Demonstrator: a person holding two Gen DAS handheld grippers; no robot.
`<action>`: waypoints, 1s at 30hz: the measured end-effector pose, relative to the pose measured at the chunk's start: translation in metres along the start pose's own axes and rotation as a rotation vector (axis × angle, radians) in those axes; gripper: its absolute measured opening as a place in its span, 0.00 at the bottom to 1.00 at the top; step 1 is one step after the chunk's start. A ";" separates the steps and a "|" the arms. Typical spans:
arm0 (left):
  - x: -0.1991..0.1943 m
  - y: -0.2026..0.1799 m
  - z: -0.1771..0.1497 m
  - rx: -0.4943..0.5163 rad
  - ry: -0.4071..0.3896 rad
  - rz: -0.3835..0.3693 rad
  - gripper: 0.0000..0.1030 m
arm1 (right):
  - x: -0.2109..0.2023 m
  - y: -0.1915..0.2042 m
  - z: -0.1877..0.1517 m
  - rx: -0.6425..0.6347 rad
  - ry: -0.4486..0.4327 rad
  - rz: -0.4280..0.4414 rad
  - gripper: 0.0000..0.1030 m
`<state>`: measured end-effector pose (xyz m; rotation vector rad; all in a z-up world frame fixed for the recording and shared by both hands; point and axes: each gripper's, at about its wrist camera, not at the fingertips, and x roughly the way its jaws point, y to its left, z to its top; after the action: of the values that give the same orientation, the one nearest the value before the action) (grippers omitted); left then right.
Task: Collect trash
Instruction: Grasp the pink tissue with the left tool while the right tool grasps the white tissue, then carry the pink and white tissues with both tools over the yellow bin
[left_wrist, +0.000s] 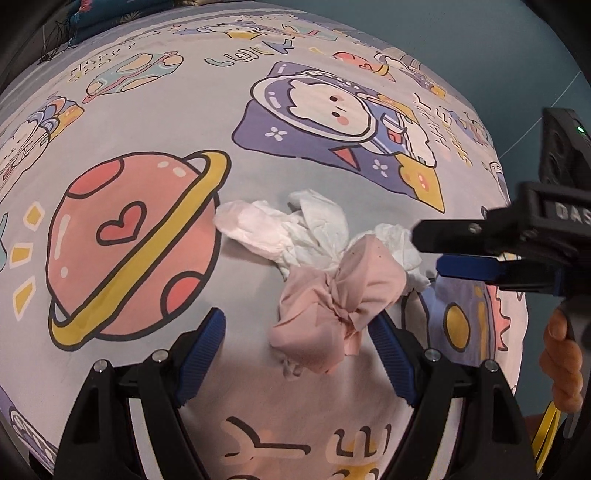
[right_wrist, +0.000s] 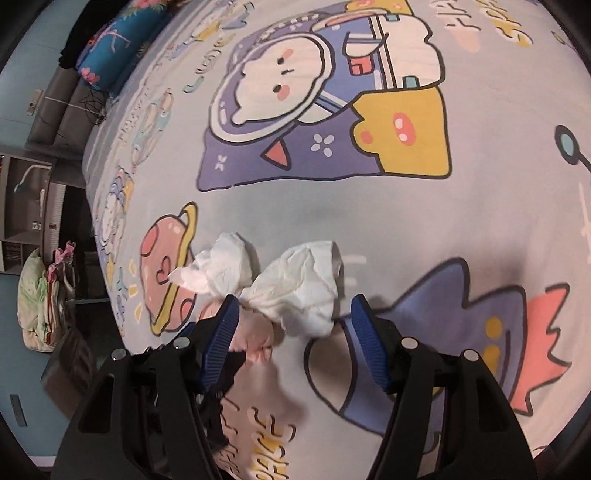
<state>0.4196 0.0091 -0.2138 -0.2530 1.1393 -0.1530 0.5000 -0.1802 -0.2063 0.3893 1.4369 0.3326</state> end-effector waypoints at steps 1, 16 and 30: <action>0.001 -0.001 0.000 0.004 0.001 -0.002 0.74 | 0.003 0.000 0.002 0.002 0.003 -0.013 0.58; 0.003 -0.024 -0.007 0.093 0.010 -0.014 0.25 | 0.031 0.021 0.005 -0.072 0.027 -0.142 0.25; -0.033 -0.015 -0.016 0.069 -0.008 -0.063 0.14 | 0.013 0.028 -0.008 -0.079 -0.033 -0.108 0.07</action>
<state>0.3918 0.0014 -0.1874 -0.2278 1.1162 -0.2464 0.4935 -0.1489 -0.2060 0.2506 1.4025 0.2937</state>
